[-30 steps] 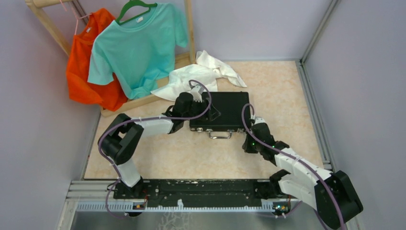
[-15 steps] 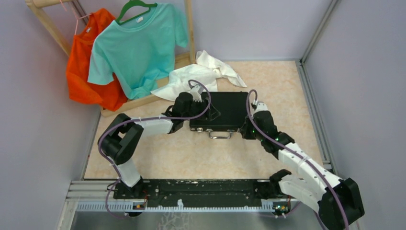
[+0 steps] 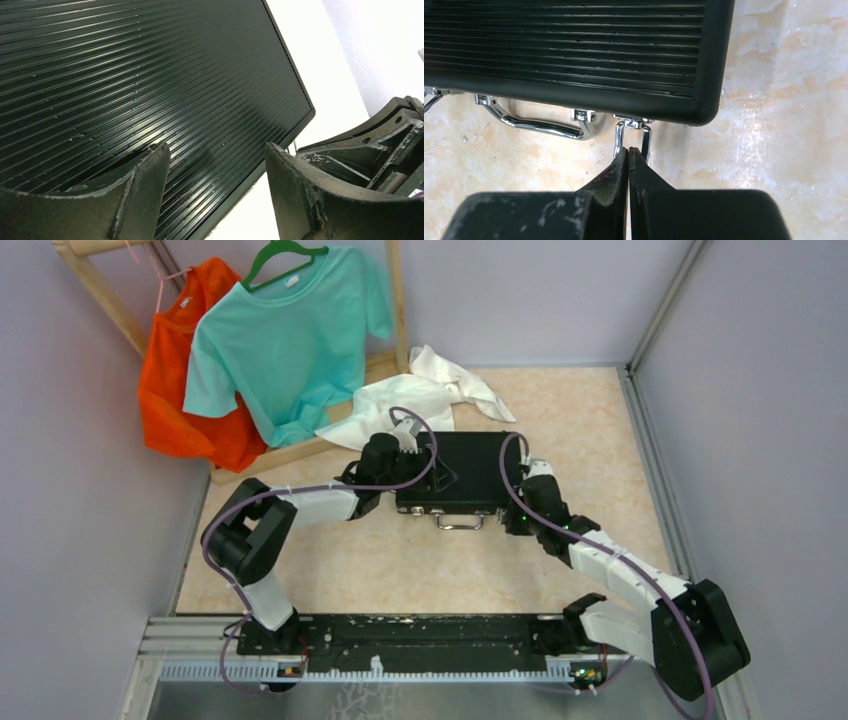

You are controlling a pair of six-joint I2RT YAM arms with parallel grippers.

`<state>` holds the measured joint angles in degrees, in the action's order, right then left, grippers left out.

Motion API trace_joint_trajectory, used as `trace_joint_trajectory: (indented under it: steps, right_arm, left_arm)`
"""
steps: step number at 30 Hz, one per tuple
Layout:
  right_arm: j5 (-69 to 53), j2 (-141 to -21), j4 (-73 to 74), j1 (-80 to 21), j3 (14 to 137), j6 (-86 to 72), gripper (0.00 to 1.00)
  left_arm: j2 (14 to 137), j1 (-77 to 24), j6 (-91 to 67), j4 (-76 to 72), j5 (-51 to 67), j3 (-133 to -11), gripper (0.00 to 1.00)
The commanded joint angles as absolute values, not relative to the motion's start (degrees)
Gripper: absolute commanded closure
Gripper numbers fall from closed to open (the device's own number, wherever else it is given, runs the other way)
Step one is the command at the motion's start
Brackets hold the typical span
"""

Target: Pack up texas hold em set

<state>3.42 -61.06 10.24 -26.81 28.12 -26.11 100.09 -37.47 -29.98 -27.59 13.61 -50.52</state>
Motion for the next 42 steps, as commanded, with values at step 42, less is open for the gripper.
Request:
trace_joint_trajectory:
  steps: [42]
  right_arm:
    - [2.5,-72.5,4.4,-23.9,24.6,-29.1,1.00]
  left_arm:
    - [102.1,-35.8,-30.1,-19.9,13.2,-45.4,0.23]
